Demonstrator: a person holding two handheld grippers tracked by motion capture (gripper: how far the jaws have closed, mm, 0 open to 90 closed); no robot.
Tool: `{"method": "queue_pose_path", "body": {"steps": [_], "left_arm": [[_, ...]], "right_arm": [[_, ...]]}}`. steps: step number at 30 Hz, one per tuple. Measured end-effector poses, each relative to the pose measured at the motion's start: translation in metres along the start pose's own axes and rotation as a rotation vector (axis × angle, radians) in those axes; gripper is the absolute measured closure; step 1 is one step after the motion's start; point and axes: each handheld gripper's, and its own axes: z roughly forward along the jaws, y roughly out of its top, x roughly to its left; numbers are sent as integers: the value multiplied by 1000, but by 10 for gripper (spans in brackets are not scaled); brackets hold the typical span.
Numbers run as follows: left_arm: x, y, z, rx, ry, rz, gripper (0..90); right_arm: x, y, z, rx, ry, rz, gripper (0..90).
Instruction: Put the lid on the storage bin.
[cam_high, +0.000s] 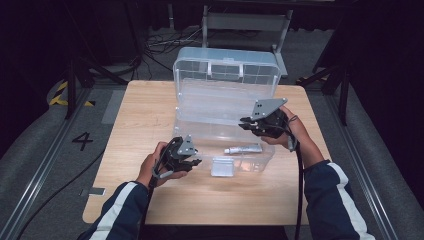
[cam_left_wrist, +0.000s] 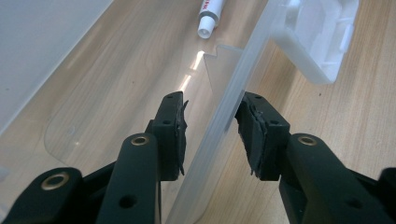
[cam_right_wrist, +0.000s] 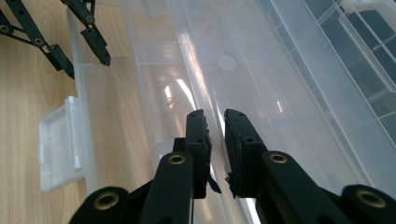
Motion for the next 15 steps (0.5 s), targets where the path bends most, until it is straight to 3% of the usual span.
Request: {"method": "queue_pose_path", "body": {"steps": [10,15], "left_arm": [[3,3,-1,39,-24,3,638],[1,6,-1,55,-15,17,651]], "right_arm": [[7,-8,0,-60,-26,45,779],[8,-12,0,-81,-31,70,773]]}}
